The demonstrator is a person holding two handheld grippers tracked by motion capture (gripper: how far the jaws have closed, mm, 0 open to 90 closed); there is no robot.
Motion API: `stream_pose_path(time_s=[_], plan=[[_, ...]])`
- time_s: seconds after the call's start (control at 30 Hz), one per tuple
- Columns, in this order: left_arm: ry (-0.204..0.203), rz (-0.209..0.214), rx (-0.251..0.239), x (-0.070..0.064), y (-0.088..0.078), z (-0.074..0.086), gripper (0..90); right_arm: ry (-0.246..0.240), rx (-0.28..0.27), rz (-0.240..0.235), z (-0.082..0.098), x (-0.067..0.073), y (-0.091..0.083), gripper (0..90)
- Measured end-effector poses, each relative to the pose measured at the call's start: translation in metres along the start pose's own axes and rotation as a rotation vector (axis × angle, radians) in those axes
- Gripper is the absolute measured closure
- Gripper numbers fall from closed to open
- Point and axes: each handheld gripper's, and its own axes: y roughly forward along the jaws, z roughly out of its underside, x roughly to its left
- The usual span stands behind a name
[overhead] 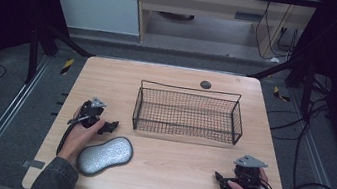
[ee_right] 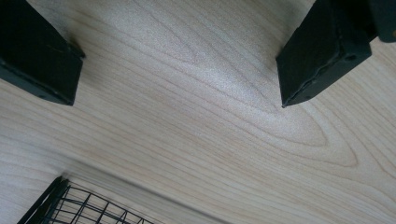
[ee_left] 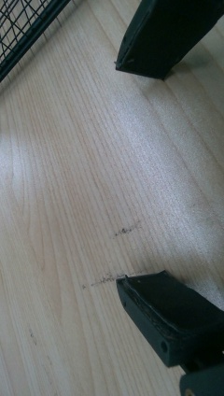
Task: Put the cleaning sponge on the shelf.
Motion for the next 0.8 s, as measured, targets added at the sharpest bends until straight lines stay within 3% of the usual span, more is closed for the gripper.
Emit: stream_pose_path(time_s=[0.13,0.27,0.37,0.4,0.5,0.6,0.67,0.8], plan=[[-0.002,-0.007,0.006,0.002,-0.003,-0.003,3.8,0.001,0.0,0.001,0.0,0.0,0.0,0.3],[0.009,0.003,-0.046,0.003,-0.018,-0.007,3.0,0.001,0.0,0.001,0.0,0.0,0.0,0.3],[0.049,-0.015,-0.051,0.0,-0.03,-0.008,3.3,0.001,0.0,0.001,0.0,0.0,0.0,0.3],[0.085,-0.023,-0.046,-0.003,-0.036,-0.008,3.3,0.001,-0.001,0.0,0.0,0.0,0.0,0.3],[0.133,-0.048,-0.047,-0.009,-0.049,-0.008,3.6,0.001,0.0,0.001,0.0,0.0,0.0,0.3],[0.142,-0.046,-0.068,-0.015,-0.059,-0.012,3.7,0.001,-0.001,0.001,0.0,0.0,0.0,0.3],[0.132,-0.019,-0.083,-0.019,-0.061,-0.014,3.8,0.001,-0.001,0.001,0.0,0.0,0.0,0.3],[0.197,-0.021,-0.051,-0.029,-0.071,-0.019,3.9,0.001,-0.001,0.001,0.0,0.0,0.0,0.3]])
